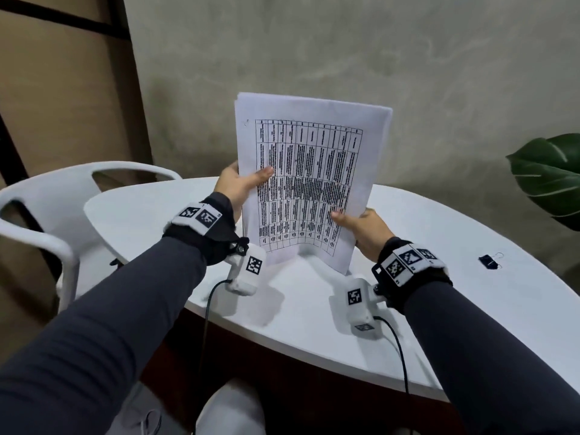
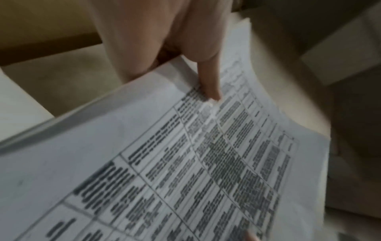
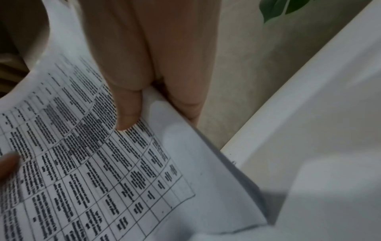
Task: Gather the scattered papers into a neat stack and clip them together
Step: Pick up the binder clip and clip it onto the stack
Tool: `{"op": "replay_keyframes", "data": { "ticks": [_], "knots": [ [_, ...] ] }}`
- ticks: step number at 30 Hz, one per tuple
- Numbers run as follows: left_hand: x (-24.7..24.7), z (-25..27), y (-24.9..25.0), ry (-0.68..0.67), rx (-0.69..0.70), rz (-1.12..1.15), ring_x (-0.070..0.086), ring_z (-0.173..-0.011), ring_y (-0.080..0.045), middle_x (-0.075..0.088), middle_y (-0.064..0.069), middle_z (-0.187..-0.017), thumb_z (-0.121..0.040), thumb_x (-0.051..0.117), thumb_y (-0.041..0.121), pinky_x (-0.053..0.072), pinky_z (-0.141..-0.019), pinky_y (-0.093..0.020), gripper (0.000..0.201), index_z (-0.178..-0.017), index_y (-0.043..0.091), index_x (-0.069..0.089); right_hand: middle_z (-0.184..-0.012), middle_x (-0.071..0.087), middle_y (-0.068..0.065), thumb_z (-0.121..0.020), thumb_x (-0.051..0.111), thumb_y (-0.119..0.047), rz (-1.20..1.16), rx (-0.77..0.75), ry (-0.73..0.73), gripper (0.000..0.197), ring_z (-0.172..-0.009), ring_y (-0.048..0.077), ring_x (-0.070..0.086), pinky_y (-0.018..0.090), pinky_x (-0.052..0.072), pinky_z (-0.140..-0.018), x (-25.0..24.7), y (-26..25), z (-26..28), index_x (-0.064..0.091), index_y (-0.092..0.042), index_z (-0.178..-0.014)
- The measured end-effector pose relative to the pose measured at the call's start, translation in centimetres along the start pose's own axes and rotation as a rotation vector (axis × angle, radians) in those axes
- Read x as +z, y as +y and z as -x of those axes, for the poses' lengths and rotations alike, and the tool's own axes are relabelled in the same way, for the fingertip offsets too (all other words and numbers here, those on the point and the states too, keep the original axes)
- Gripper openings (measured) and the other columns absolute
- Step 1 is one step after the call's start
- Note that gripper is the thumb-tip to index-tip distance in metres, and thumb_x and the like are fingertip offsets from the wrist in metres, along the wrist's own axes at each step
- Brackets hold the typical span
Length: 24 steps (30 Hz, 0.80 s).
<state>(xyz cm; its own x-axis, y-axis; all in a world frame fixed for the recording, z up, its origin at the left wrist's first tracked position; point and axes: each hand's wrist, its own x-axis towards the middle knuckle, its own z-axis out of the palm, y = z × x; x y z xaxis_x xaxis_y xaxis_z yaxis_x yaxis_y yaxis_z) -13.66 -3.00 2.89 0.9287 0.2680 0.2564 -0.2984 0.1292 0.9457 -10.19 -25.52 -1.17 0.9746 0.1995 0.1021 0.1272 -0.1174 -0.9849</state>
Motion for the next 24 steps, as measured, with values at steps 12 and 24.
{"op": "replay_keyframes", "data": {
  "ticks": [12,24],
  "knots": [
    [2.4,0.1,-0.9,-0.055,0.07,-0.2,0.062,-0.079,-0.011,0.063,0.004,-0.083,-0.077,0.071,0.008,0.05,-0.085,-0.029,0.018,-0.076,0.019,0.058,-0.125,0.059,0.001,-0.055,0.07,-0.07,-0.027,0.071,0.163,0.092,-0.111,0.017,0.055,0.034,0.041,-0.098,-7.5,0.5,-0.4,0.052,-0.016,-0.127],
    [5.1,-2.4,-1.9,-0.215,0.065,-0.145,0.07,-0.08,-0.01,0.069,-0.005,-0.091,-0.053,0.082,0.029,0.055,-0.083,-0.03,0.045,-0.089,0.01,0.064,-0.139,0.042,0.018,-0.089,0.049,-0.04,0.531,0.609,1.004,0.051,-0.13,0.037,0.037,0.05,0.03,-0.106,-21.6,8.1,-1.8,0.047,-0.011,-0.13]
  ]
}}
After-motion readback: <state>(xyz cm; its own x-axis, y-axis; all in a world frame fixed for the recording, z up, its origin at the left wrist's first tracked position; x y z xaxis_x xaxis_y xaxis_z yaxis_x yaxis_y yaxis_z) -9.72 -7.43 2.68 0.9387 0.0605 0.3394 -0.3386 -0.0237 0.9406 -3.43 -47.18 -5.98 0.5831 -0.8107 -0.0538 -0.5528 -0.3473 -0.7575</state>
